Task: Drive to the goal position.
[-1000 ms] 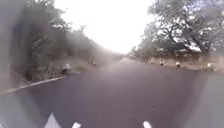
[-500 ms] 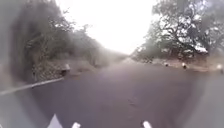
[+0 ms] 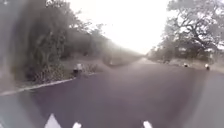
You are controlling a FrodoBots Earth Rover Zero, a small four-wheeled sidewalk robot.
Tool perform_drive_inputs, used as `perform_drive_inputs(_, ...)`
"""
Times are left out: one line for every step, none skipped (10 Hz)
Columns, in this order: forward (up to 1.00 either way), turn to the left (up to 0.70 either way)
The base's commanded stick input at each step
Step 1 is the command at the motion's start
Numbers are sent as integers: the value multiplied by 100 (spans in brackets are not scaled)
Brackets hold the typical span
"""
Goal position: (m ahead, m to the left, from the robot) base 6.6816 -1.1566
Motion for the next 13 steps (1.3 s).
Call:
perform_drive_inputs(85,0)
perform_drive_inputs(85,0)
perform_drive_inputs(85,0)
perform_drive_inputs(85,0)
perform_drive_inputs(85,0)
perform_drive_inputs(85,0)
perform_drive_inputs(85,0)
perform_drive_inputs(85,0)
perform_drive_inputs(85,0)
perform_drive_inputs(85,-34)
perform_drive_inputs(85,-34)
perform_drive_inputs(85,-34)
perform_drive_inputs(85,-34)
